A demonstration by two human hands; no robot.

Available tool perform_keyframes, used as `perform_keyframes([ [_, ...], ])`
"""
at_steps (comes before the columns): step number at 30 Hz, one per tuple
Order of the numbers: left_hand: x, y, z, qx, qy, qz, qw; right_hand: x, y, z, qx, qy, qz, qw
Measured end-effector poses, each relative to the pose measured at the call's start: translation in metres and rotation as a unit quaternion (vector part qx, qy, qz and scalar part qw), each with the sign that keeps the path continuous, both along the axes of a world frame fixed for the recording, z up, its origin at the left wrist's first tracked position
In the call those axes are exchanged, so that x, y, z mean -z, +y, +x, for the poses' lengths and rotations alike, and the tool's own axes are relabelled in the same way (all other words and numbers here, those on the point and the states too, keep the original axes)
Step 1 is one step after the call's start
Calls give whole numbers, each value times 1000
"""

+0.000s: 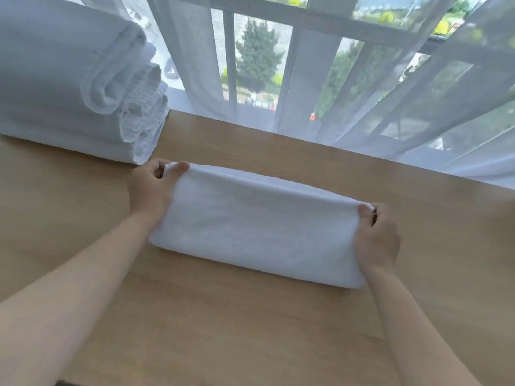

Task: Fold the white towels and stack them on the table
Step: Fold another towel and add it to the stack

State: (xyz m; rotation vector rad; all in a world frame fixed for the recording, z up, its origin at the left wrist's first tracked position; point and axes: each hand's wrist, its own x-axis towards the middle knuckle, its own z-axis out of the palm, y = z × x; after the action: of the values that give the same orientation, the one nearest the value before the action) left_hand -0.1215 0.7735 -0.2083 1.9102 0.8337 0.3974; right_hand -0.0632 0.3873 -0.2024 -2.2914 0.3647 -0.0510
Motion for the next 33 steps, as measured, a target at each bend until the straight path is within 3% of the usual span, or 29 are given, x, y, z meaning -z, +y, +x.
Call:
perform_keyframes([
  [8,28,1,43,3,62,95,994,27,9,50,-42,16,-110,993],
  [15,27,-13,45,-1,86,301,950,27,26,42,12,14,-213,977],
  [18,12,-38,50,22,50,304,951,15,37,36,-13,-105,-244,964],
  [20,5,-82,48,113,-5,278,954,8,68,18,-103,-207,-208,951],
  [21,5,-105,44,180,-8,256,950,7,87,8,-167,-216,-186,944],
  [23,15,-139,30,297,73,254,918,13,119,-10,-277,-150,-166,934],
  [26,33,-142,21,341,170,342,859,27,128,-16,-328,-27,-198,923],
  [33,35,-93,15,327,221,361,845,41,102,-5,-281,36,-290,914],
])
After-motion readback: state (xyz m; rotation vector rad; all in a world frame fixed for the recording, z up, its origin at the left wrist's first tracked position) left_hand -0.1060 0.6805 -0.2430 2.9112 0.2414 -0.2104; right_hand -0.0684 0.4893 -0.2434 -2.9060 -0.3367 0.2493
